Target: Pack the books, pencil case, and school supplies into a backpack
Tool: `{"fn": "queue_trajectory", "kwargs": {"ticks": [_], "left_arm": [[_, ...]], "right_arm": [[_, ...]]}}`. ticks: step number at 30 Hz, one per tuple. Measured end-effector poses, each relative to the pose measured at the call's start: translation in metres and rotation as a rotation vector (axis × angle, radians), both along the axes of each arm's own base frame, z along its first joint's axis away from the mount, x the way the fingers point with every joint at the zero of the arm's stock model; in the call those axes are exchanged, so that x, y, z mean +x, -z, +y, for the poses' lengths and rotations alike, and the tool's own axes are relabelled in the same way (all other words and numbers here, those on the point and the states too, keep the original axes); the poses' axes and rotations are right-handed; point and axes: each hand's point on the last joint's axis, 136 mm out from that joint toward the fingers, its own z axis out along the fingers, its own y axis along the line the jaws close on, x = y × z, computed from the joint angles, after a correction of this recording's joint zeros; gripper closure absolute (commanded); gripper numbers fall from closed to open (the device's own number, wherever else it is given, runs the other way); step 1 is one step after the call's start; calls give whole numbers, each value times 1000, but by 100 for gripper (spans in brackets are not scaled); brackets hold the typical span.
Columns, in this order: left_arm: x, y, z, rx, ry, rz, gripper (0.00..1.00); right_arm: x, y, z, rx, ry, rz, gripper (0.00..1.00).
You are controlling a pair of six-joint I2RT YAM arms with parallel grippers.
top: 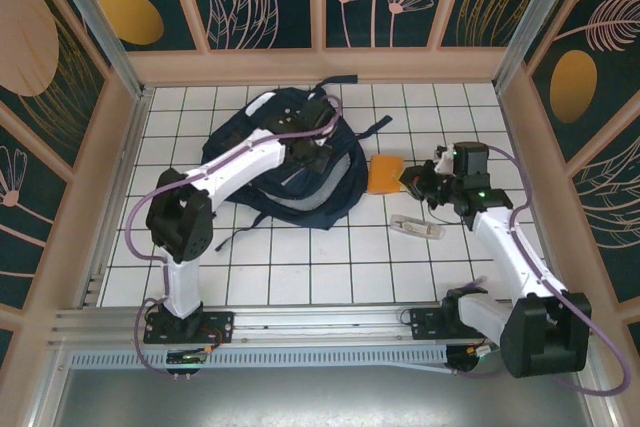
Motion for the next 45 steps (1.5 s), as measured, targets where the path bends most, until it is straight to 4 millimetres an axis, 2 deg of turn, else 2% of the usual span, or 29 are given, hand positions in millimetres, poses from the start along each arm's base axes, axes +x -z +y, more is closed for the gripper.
{"fn": "queue_trajectory", "kwargs": {"ticks": [4, 7, 15, 21, 22, 24, 26, 27, 30, 33, 36, 38, 42, 45], "left_arm": [[16, -54, -4, -125, -54, -47, 100], [23, -77, -5, -212, -79, -42, 100], [20, -97, -14, -329, -74, 9, 100], [17, -106, -21, -373, -55, 29, 100], [17, -107, -21, -379, -51, 31, 100], [16, -108, -22, -383, -47, 35, 100], [18, -108, -20, -385, -51, 34, 100], [19, -108, -19, -385, -54, 33, 100], [23, -108, -13, -386, -68, 31, 100], [29, -108, -7, -391, -82, 30, 100], [32, -99, -4, -402, -88, 43, 100], [30, -88, -3, -398, -91, 62, 100], [26, -72, -3, -397, -82, 80, 100], [22, -64, -2, -398, -66, 79, 100]], "right_arm": [[7, 4, 22, 26, -14, 20, 100], [15, 11, 39, 44, -2, 41, 100], [55, 39, 103, 73, 92, 62, 100], [118, 46, 155, 114, 133, -19, 100], [130, 49, 164, 117, 136, -32, 99], [147, 57, 181, 126, 134, -44, 87], [157, 67, 197, 142, 133, -39, 71], [159, 71, 201, 150, 139, -33, 67], [159, 83, 205, 158, 154, -6, 59], [157, 85, 203, 165, 160, 4, 53], [146, 92, 192, 151, 162, 24, 52], [130, 94, 177, 138, 166, 46, 52], [104, 78, 146, 132, 151, 60, 51], [98, 52, 122, 116, 120, 23, 50]]}}
